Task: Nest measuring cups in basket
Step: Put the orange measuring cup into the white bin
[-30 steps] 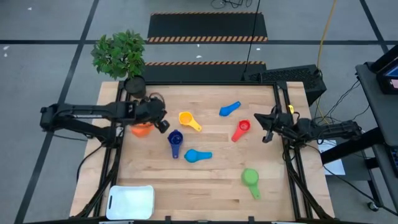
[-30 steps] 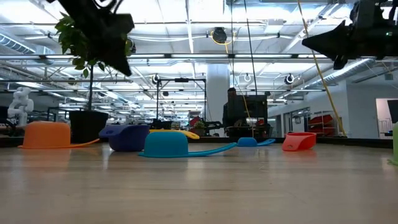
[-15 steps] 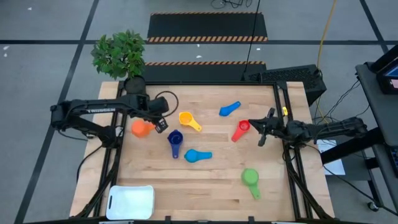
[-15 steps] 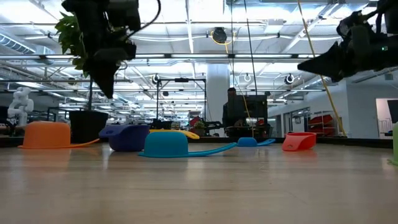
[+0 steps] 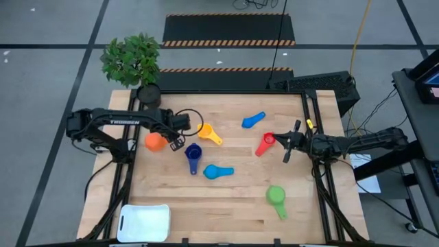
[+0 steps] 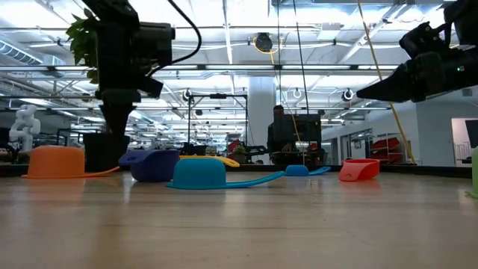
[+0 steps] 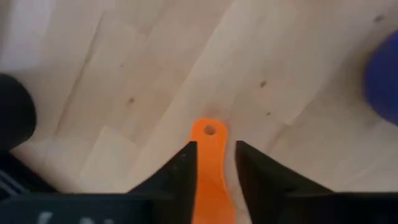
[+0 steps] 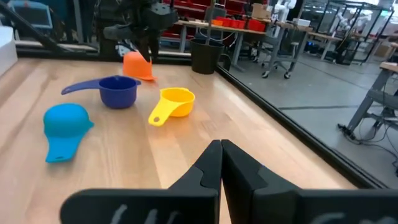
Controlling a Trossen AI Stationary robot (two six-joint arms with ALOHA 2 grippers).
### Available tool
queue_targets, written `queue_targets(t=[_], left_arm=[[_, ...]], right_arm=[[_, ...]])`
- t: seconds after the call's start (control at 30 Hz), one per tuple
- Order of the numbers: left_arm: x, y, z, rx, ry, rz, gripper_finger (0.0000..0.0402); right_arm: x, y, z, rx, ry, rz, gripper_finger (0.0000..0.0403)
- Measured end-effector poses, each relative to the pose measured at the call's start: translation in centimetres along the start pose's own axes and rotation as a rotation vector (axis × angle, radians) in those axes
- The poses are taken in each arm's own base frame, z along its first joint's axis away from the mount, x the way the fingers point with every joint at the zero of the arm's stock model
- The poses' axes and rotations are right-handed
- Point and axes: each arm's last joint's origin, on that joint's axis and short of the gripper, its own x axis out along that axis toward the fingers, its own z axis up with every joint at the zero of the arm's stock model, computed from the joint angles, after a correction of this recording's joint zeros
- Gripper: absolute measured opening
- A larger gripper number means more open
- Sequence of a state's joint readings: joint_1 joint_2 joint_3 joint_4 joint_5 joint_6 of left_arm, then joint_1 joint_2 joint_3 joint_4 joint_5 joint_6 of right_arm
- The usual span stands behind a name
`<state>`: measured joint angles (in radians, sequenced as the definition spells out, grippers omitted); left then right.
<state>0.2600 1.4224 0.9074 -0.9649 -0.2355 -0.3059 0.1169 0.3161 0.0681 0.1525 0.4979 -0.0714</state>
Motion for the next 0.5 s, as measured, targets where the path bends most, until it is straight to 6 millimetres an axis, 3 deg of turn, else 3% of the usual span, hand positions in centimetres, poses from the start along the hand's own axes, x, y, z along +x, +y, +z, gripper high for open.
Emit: queue_targets(t=[0.23,0.5], left_arm=[[1.6,-0.1,-1.0,-0.045,0.018,0.011,0.0209],[3.6,-0.2,-1.9,-0.041,-0.01,0.032,0.0239]], right_arm=[[0.0,0.0,0.0,0.001,0.002,0.0,0.0],[0.0,0.0,-0.1,0.0,0.012,0.002,0.0]])
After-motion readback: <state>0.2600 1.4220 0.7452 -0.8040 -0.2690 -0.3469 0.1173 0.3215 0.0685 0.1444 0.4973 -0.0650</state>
